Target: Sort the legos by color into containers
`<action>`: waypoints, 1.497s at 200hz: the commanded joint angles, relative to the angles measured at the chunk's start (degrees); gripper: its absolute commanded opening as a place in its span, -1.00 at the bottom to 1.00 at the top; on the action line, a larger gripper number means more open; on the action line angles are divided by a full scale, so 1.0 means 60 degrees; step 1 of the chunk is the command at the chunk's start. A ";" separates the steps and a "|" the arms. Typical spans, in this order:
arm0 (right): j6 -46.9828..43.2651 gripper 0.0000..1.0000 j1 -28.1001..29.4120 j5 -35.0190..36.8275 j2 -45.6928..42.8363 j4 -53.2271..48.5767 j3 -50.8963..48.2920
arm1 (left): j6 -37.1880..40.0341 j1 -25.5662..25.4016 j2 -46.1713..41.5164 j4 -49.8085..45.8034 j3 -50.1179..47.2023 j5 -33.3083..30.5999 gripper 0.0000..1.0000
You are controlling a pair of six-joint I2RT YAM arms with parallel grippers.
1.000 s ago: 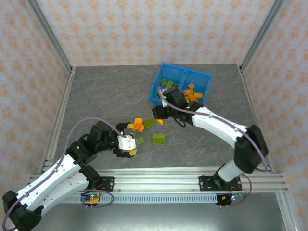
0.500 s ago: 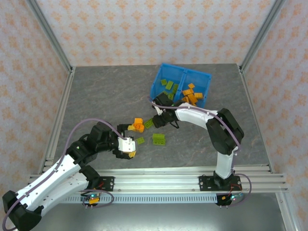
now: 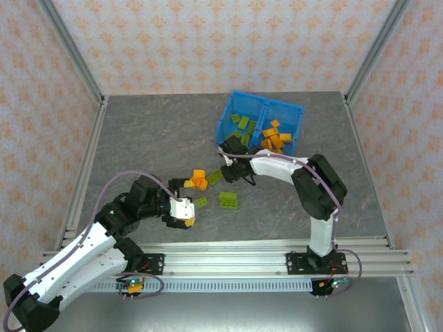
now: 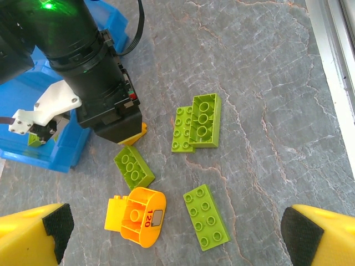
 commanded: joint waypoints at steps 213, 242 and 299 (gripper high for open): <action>0.3703 -0.45 -0.4485 0.3312 0.1630 0.0059 0.4047 | -0.7355 0.0182 0.2229 0.0673 0.1607 -0.5200 0.99; 0.3764 -0.11 -0.4490 0.2979 0.1403 -0.0120 0.4232 | -0.8196 0.0410 0.2903 0.0116 0.2120 -0.7609 0.99; 0.3882 -0.05 -0.4375 0.0815 -0.2090 0.0423 0.1792 | -0.8616 0.1294 0.3383 -0.0593 0.2811 -0.7499 0.99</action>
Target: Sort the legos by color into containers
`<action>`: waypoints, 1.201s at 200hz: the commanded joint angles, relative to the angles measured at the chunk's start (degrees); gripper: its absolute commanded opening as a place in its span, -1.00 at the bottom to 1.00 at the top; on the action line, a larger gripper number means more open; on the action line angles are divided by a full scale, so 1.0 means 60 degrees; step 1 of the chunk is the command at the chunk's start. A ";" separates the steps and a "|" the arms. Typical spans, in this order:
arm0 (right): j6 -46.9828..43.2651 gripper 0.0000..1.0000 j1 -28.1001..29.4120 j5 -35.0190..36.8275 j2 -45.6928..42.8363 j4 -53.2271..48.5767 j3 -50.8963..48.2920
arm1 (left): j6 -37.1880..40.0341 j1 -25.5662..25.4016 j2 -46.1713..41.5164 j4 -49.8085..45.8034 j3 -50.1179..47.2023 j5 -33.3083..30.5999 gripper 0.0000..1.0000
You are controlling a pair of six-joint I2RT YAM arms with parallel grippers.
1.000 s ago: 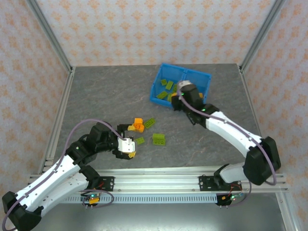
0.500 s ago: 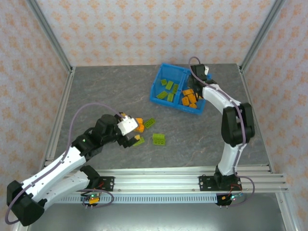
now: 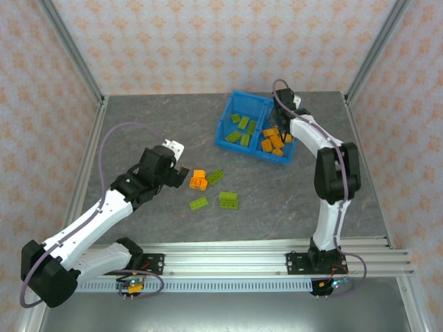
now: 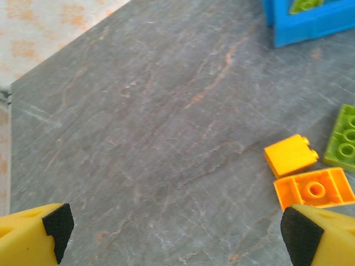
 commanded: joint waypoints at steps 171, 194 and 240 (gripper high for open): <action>-0.1482 0.99 0.2114 -0.8455 -0.7116 -0.2072 -0.5621 | -0.5562 -0.0706 0.6720 -0.1350 0.2718 0.3181 0.97; -0.1383 0.99 0.2112 -0.8264 -0.7004 -0.2033 -0.5554 | -0.5529 -0.0706 0.7006 -0.1226 0.2724 0.3183 0.82; -0.1211 0.99 0.2122 -0.8243 -0.6726 -0.1988 -0.5505 | -0.5605 -0.0706 0.7137 -0.0872 0.2384 0.3007 0.33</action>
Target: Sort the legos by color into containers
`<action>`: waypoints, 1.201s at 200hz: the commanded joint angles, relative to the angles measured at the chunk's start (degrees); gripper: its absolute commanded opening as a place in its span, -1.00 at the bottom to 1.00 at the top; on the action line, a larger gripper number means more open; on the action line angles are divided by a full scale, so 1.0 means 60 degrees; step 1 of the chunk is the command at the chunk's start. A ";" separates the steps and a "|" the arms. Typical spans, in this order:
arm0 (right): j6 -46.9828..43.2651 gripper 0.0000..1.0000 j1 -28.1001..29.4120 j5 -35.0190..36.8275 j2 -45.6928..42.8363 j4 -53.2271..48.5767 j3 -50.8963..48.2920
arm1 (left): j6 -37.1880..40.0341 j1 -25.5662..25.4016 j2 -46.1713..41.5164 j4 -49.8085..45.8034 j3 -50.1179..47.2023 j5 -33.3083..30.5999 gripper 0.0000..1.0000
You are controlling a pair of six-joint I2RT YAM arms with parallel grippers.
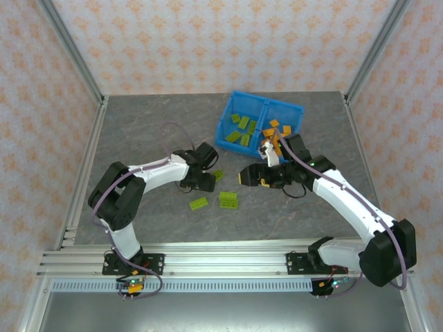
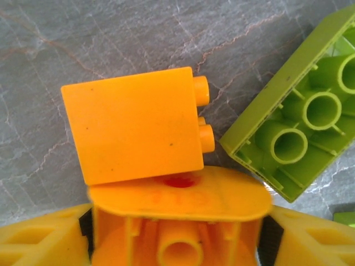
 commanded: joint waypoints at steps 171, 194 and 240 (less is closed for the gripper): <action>0.1536 0.99 0.0040 0.5209 -0.3354 0.0847 -0.0332 | 0.0807 -0.1872 -0.0287 0.0143 0.4606 -0.1471 0.12; 0.1727 0.99 0.0042 0.6281 -0.4539 0.0773 -0.0583 | 0.1141 -0.1893 0.1227 0.0461 0.6703 -0.1248 0.11; 0.1874 0.99 0.0033 0.6761 -0.5402 0.0363 -0.0788 | 0.2383 -0.1890 0.5370 0.0539 1.1874 -0.1962 0.11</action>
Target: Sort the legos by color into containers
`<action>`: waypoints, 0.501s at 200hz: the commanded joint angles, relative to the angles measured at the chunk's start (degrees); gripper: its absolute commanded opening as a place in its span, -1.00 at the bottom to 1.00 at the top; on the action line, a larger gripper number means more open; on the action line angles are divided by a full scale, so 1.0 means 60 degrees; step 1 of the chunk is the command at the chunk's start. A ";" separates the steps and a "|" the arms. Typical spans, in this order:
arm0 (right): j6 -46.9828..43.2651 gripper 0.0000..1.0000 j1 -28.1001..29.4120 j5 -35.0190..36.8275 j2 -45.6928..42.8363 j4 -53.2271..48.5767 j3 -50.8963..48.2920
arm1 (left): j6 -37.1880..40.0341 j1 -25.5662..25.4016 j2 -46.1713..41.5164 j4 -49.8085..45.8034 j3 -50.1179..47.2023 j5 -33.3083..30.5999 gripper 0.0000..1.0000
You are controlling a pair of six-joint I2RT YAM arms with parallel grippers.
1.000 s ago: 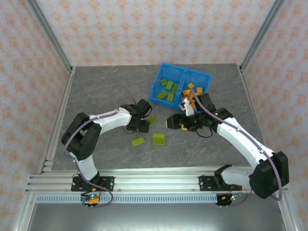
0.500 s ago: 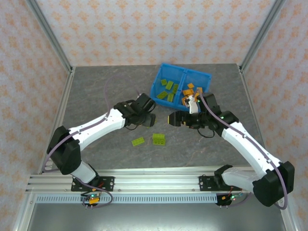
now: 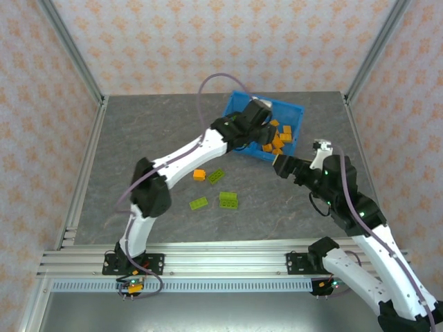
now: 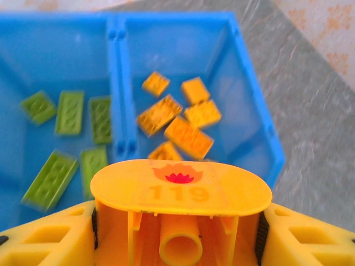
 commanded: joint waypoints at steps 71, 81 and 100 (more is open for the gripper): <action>0.0271 0.99 0.0028 0.0342 -0.0006 -0.0239 -0.0445 | 0.2829 0.0009 0.4769 0.1289 0.6002 -0.1239 0.26; 0.0286 0.99 0.0028 0.0332 0.0014 -0.0184 -0.0464 | 0.2842 -0.0004 0.4768 0.1298 0.6004 -0.1217 0.30; 0.0302 0.99 0.0029 0.0232 0.0056 -0.0057 -0.0491 | 0.2788 -0.0006 0.4695 0.1216 0.5992 -0.1204 0.50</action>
